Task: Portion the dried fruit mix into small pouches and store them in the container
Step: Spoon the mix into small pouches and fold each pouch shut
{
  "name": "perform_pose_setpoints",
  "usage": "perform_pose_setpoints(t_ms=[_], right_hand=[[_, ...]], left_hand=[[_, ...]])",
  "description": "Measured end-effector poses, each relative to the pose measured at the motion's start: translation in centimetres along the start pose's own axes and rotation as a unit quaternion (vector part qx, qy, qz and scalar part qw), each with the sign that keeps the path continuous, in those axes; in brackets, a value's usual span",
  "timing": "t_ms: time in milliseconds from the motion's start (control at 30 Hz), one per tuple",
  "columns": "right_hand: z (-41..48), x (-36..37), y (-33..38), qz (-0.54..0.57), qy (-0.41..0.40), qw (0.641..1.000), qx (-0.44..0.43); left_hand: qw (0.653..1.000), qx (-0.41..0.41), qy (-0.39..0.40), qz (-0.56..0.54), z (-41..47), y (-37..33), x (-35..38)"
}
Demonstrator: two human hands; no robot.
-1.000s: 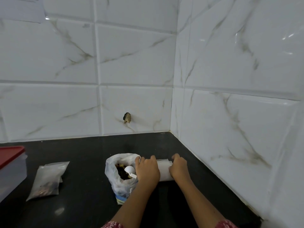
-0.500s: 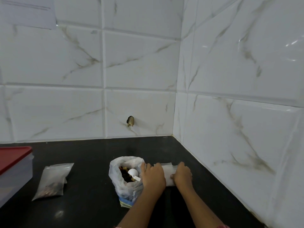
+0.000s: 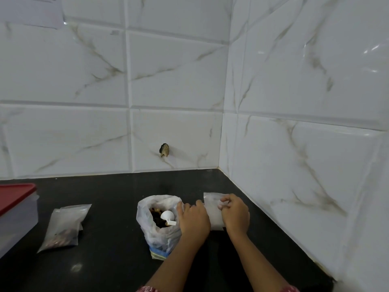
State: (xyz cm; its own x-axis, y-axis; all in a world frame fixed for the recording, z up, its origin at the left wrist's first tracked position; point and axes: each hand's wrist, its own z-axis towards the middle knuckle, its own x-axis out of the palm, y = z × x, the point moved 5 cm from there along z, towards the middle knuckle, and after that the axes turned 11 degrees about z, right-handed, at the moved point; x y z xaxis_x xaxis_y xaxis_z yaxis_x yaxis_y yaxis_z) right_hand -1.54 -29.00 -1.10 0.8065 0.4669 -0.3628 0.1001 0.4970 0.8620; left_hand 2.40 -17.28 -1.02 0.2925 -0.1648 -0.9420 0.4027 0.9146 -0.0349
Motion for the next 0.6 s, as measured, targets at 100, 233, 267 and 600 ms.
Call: perform_pose_setpoints(t_ms=[100,233,267,600], right_hand=[[0.2,-0.5,0.8,0.129,0.001,0.992,0.015],[-0.2,-0.5,2.9,0.236,0.075,0.969,0.018],[-0.5,-0.3,3.3,0.230,0.096,0.968,0.009],[-3.7,1.9,9.9,0.018,0.031,0.963,-0.266]], left_hand=[[0.995,-0.033,-0.045,-0.083,0.6,0.5,-1.5],[0.941,-0.082,-0.034,-0.327,1.7,2.2,-3.0],[0.926,-0.091,-0.041,-0.363,1.8,2.9,-3.5],[0.907,-0.052,-0.165,-0.385,-0.5,9.7,-7.5]])
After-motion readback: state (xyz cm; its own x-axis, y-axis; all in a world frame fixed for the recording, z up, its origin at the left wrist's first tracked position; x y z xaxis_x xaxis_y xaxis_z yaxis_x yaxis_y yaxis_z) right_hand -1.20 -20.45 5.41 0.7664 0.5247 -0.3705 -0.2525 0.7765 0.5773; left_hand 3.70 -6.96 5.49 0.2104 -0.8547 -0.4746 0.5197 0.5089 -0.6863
